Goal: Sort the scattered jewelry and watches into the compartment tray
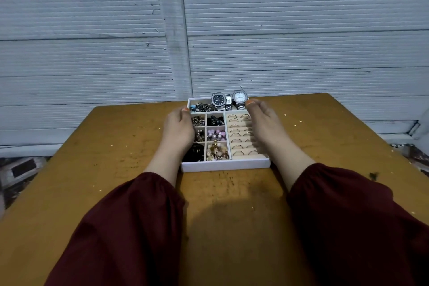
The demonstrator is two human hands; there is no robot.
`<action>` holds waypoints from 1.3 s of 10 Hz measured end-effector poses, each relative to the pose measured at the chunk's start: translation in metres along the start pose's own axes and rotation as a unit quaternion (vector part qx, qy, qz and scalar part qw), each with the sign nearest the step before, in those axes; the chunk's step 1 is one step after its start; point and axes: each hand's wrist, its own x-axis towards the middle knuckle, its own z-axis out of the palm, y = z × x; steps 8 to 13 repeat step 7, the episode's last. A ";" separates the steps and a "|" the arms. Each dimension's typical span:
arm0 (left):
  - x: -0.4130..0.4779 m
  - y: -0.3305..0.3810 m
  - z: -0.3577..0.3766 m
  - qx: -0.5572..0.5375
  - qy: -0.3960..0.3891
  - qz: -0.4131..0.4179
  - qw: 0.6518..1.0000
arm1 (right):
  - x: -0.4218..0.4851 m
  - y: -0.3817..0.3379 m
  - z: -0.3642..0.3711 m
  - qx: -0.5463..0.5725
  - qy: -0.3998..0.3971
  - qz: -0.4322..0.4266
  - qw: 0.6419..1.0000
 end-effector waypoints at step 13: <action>-0.096 -0.001 -0.027 0.002 -0.014 0.042 0.999 | -0.094 -0.009 -0.019 -0.082 -0.017 -0.038 0.996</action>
